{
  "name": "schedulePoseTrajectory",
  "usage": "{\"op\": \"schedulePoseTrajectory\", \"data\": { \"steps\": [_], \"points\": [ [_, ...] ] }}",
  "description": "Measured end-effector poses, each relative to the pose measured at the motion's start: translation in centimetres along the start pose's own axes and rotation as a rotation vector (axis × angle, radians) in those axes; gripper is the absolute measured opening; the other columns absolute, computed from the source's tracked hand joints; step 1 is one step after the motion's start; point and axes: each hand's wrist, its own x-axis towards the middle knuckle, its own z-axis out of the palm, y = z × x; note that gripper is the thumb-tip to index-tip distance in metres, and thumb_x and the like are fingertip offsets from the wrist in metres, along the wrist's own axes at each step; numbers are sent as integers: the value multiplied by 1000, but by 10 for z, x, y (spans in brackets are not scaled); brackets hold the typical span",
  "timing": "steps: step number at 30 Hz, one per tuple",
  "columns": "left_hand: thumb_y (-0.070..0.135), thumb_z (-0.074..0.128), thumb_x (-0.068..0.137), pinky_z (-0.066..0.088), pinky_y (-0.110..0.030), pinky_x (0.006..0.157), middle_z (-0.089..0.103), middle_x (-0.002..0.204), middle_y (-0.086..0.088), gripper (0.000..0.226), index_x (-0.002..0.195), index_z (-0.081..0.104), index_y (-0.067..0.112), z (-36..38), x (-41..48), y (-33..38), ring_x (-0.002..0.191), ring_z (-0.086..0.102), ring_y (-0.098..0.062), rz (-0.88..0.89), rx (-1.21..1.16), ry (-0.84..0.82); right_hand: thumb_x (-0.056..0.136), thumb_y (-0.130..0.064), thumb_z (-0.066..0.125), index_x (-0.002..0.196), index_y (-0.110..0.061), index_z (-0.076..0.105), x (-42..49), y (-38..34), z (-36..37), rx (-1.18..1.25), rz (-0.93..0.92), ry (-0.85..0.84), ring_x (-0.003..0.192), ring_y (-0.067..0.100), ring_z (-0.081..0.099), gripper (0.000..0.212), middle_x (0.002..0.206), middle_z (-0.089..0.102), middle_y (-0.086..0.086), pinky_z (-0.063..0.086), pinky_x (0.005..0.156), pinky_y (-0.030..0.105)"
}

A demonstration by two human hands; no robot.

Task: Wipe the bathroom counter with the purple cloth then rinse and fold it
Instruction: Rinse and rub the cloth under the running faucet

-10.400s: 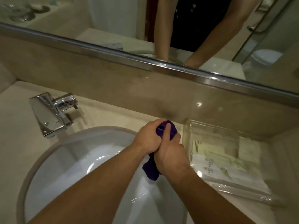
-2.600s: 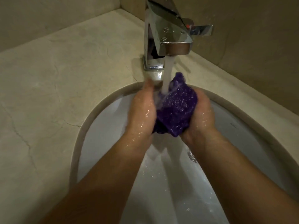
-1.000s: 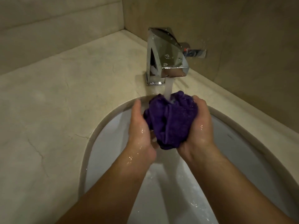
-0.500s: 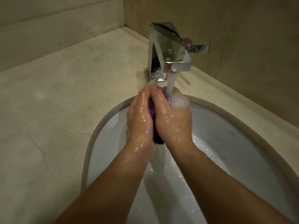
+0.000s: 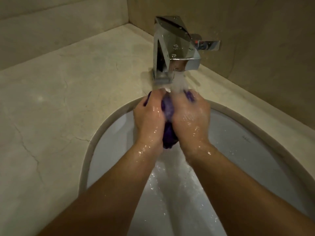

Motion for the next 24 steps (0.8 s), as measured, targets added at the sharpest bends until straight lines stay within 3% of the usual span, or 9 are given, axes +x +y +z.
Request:
{"op": "schedulePoseTrajectory", "data": {
  "steps": [4, 6, 8, 10, 12, 15, 18, 20, 24],
  "points": [
    [81, 45, 83, 55, -53, 97, 77, 115, -5, 71, 118, 74, 26, 0, -2, -2, 107, 72, -30, -211, -89, -149, 89, -25, 62, 56, -24, 62, 13, -1, -19, 228, 165, 90, 61, 11, 54, 33, 57, 54, -8, 45, 63, 33],
    [81, 43, 85, 54, -55, 99, 77, 112, -7, 72, 116, 75, 24, 1, -5, -4, 106, 72, -32, -308, -119, -162, 86, -25, 65, 59, -25, 68, 15, 1, -26, 427, 281, 52, 70, 16, 61, 28, 67, 61, -4, 51, 69, 36],
    [77, 47, 86, 56, -52, 95, 79, 106, -7, 65, 108, 79, 25, 3, -9, -9, 102, 72, -32, -447, -145, -215, 82, -28, 70, 83, -18, 76, 11, 2, -29, 525, 344, -68, 84, 21, 71, 12, 88, 73, 3, 57, 80, 38],
    [75, 54, 83, 58, -46, 85, 79, 107, -10, 63, 109, 80, 24, 3, -12, -12, 102, 71, -34, -577, -254, -273, 84, -38, 69, 96, -19, 75, 5, 6, -29, 331, 300, -113, 92, 18, 74, 23, 100, 77, 3, 59, 81, 37],
    [74, 55, 83, 59, -42, 80, 77, 110, -12, 66, 115, 78, 21, 0, -12, -13, 102, 72, -33, -599, -356, -301, 90, -50, 62, 101, -32, 71, 0, 6, -30, -6, 107, -54, 86, 6, 71, 23, 94, 74, -10, 57, 76, 32],
    [73, 50, 87, 59, -41, 82, 77, 111, -12, 67, 115, 77, 18, -2, -9, -8, 101, 73, -31, -530, -373, -314, 93, -59, 53, 108, -43, 66, -6, -7, -32, -109, -87, -27, 88, -1, 67, 25, 95, 70, -17, 54, 77, 27],
    [64, 55, 86, 58, -44, 91, 77, 109, -9, 56, 113, 76, 19, 0, -3, -9, 102, 73, -28, -270, -132, -193, 92, -65, 48, 87, -40, 67, -9, -18, -27, -52, -53, -124, 79, -1, 67, 32, 83, 71, -17, 53, 75, 29],
    [51, 56, 89, 59, -37, 83, 75, 99, -1, 38, 105, 74, 21, 1, -1, -11, 95, 72, -20, 15, 103, -67, 94, -56, 51, 72, -36, 64, -8, -14, -18, -37, -27, -113, 71, 2, 64, 33, 68, 66, -17, 55, 75, 37],
    [51, 51, 97, 59, -33, 81, 76, 84, 5, 34, 88, 74, 27, 4, -8, -8, 84, 72, -13, 194, 132, -19, 95, -46, 53, 75, -32, 67, -4, -4, -6, -26, 19, -20, 71, 3, 64, 28, 69, 67, -16, 52, 73, 32]
  ]
}}
